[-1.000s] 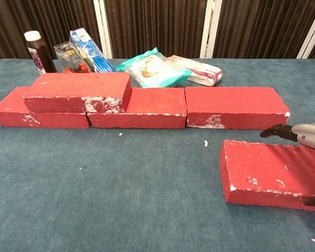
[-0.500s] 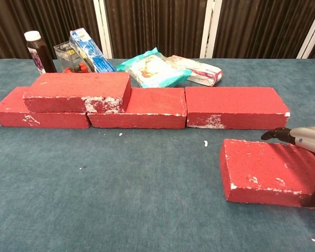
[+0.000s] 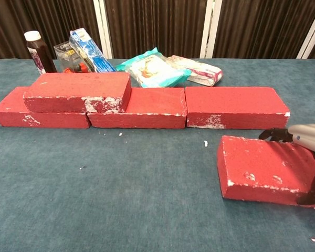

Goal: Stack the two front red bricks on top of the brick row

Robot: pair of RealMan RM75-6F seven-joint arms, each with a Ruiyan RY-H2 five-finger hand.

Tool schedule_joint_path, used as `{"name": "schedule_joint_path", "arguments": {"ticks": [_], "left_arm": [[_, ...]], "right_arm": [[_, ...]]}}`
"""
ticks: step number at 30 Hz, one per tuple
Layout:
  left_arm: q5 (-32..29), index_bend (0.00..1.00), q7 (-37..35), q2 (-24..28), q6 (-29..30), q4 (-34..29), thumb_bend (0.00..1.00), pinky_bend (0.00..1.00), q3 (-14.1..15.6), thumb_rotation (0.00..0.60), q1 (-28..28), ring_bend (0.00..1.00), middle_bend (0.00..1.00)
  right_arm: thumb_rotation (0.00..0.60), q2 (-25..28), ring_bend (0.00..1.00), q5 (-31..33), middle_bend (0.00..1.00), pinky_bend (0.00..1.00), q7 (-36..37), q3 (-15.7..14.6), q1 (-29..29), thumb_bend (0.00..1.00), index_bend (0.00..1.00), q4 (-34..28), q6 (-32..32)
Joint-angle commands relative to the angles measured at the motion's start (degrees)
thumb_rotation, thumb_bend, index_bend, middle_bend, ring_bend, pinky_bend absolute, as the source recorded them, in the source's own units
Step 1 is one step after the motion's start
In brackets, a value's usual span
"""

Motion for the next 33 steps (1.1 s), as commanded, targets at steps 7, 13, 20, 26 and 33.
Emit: {"name": "schedule_joint_path", "arguments": {"ticks": [7,13,20,26,33], "left_arm": [[0.1,0.0,-0.1,0.0,-0.4,-0.1,0.23,0.01,-0.2,0.6,0.1,0.0,0.0],[0.0,0.0,-0.3,0.1,-0.4,-0.1,0.23,0.01,-0.5,0.6,0.4,0.0,0.0],[-0.2,0.0,-0.3,0.4,-0.8,-0.4,0.23,0.01,-0.7,0.6,0.5,0.0,0.0],[-0.8,0.0,-0.2,0.3,-1.3,-0.3,0.23,0.01,-0.9,0.6,0.4,0.0,0.0],[-0.8,0.0,-0.7,0.4,-1.5,-0.1,0.23,0.01,-1.1,0.6,0.5,0.0,0.0]], "right_arm": [[0.6,2.9,0.27,-0.1,0.32,0.0,1.9,4.3,2.3,0.07,0.27,-2.3,-0.6],[0.6,6.8,0.27,8.5,0.32,0.0,1.9,11.0,7.4,0.07,0.29,-4.1,-4.8],[0.6,8.2,0.27,19.7,0.32,0.0,-3.5,17.8,17.9,0.07,0.28,-1.7,-6.7],[0.6,2.1,0.26,26.1,0.32,0.0,-9.8,19.7,27.7,0.07,0.29,5.6,-6.1],[0.6,-4.4,0.26,29.5,0.32,0.0,-12.1,19.9,34.4,0.07,0.32,15.0,-6.8]]}}
